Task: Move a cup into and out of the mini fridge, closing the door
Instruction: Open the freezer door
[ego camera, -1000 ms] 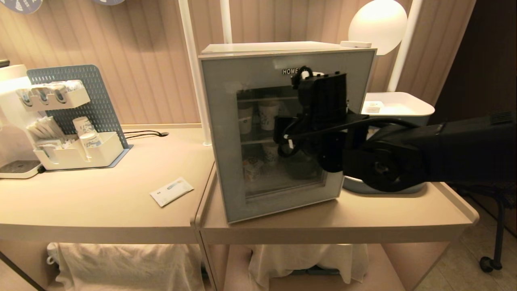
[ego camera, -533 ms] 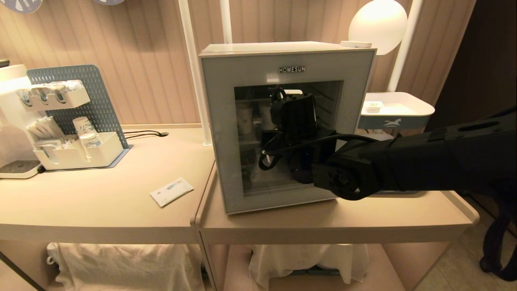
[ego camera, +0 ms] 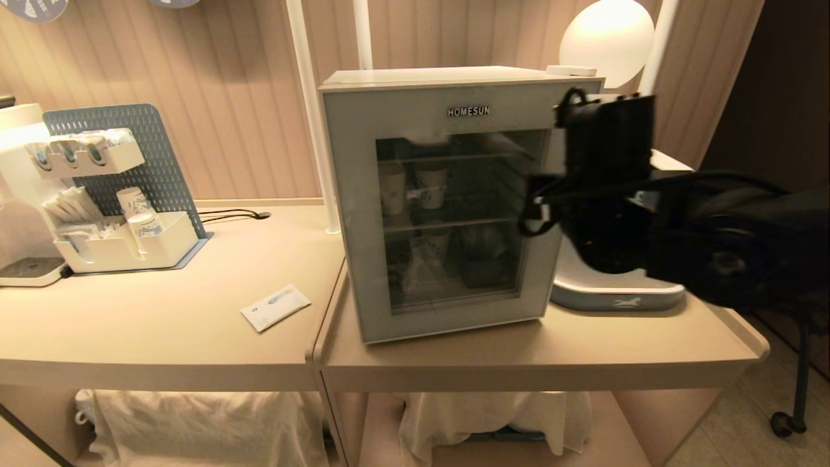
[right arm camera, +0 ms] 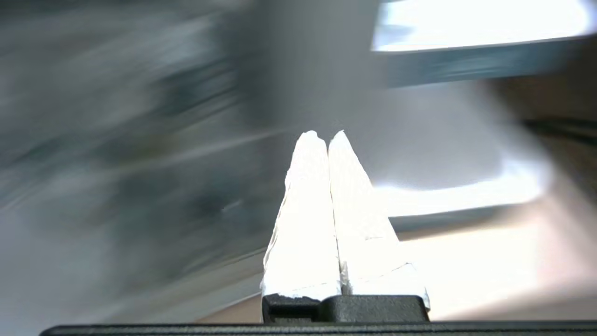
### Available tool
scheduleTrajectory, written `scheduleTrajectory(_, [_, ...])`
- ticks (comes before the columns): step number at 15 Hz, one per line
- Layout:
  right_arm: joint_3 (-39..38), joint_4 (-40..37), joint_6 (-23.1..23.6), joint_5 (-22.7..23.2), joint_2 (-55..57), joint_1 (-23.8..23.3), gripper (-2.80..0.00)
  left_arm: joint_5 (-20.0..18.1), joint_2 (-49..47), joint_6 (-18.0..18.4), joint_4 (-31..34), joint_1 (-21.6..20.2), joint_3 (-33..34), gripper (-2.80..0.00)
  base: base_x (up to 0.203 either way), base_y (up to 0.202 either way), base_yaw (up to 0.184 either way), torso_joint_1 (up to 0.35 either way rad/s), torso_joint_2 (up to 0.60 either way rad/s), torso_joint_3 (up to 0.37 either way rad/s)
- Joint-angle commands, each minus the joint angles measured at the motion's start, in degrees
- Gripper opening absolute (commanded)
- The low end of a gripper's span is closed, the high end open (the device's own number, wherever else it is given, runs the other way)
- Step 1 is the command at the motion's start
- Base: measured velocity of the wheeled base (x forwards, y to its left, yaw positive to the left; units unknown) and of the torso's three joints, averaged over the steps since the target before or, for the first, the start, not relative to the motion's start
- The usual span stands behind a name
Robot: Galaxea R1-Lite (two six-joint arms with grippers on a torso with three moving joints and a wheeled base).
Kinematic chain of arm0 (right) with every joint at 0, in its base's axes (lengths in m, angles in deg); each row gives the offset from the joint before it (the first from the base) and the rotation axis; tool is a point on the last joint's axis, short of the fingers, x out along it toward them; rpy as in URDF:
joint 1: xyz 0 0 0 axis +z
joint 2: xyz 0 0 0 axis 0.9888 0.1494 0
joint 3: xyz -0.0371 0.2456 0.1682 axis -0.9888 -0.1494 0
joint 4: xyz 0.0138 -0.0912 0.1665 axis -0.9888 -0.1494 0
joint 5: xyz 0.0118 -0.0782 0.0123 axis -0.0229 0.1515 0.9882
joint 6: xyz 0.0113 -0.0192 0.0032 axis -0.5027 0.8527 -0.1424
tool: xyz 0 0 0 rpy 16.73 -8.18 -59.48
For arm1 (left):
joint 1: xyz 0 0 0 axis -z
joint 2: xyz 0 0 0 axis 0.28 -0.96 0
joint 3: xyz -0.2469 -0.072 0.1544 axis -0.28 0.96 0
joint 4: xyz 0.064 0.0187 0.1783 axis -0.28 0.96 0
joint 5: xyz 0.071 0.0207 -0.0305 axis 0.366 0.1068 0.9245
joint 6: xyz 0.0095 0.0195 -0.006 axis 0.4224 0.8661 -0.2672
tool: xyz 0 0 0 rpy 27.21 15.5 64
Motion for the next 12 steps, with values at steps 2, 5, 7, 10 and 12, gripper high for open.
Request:
scheduleTrajectory(2, [-11.38,-0.19,1.42,-6.07,-22.41,-6.91,-2.80,0.02,-0.09,-0.03,-0.01,-0.03,0.09,-2.80,0.000,0.000,0.000,0.000,0.00,0.000])
scheduleTrajectory(5, [-23.16,-0.11,4.50,-7.80,-44.35,-17.51,-2.80,0.02,-0.09,-0.03,-0.01,-0.01,0.09,-2.80,0.000,0.000,0.000,0.000,0.00,0.000])
scheduleTrajectory(7, [-30.07,-0.56,8.00,-8.34,-59.24,-22.71,-2.80,0.02,-0.09,-0.03,-0.01,-0.03,0.09,-2.80,0.000,0.000,0.000,0.000,0.00,0.000])
scheduleTrajectory(10, [-38.32,-5.57,11.62,-8.71,-77.52,-30.75,-2.80,0.02,-0.09,-0.03,-0.01,0.06,0.09,-2.80,0.000,0.000,0.000,0.000,0.00,0.000])
scheduleTrajectory(12, [-44.25,-8.53,13.07,-5.94,-85.97,-34.86,-2.80,0.02,-0.09,-0.03,-0.01,-0.03,0.09,-2.80,0.000,0.000,0.000,0.000,0.00,0.000])
